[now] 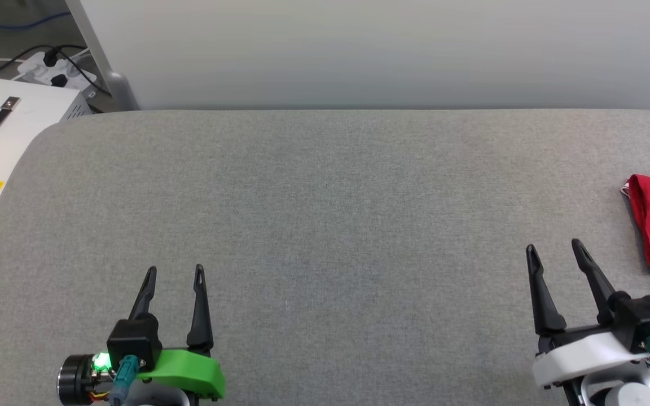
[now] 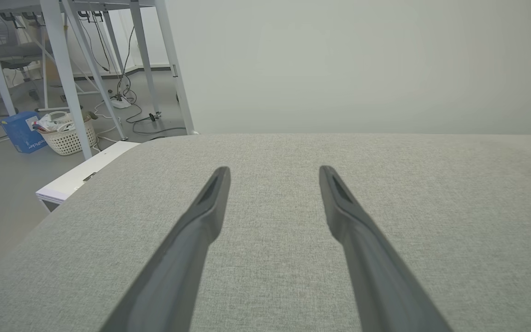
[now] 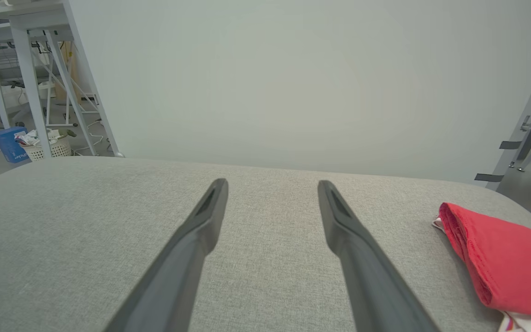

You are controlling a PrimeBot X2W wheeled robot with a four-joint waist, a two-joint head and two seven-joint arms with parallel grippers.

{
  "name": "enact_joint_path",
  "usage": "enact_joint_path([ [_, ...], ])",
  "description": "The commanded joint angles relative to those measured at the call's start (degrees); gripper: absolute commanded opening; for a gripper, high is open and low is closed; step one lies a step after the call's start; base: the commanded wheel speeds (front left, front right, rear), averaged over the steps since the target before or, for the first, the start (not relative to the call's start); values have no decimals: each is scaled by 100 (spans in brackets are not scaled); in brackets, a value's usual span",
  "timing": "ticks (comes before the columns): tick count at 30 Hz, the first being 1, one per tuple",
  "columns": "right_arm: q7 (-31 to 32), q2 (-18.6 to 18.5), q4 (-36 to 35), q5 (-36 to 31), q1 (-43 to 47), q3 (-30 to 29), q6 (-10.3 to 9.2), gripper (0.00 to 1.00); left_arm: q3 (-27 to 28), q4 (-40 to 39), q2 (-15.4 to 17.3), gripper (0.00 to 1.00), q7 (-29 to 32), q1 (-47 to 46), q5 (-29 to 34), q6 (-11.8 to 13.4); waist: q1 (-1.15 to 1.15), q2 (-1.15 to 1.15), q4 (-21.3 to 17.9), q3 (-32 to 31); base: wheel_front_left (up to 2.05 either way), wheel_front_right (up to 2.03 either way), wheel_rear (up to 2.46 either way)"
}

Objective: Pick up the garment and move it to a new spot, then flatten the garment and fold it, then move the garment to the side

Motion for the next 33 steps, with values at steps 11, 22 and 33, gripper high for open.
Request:
enact_joint_path([
  [11, -11, 136, -276, -73, 576, -80, -5, 100, 81, 153, -27, 100, -34, 212, -108, -167, 0, 0, -58, -209, 0, 0, 0],
  [22, 63, 138, -241, -82, 508, -66, 0, 0, 75, 137, -17, 0, 70, 113, -57, -152, 0, 0, -63, -220, 0, 0, 0],
  [33, 193, 148, -247, -135, 463, -63, -1, 0, 104, 69, -39, 0, 197, 96, 0, -163, 0, 0, -63, -227, 0, 0, 0],
])
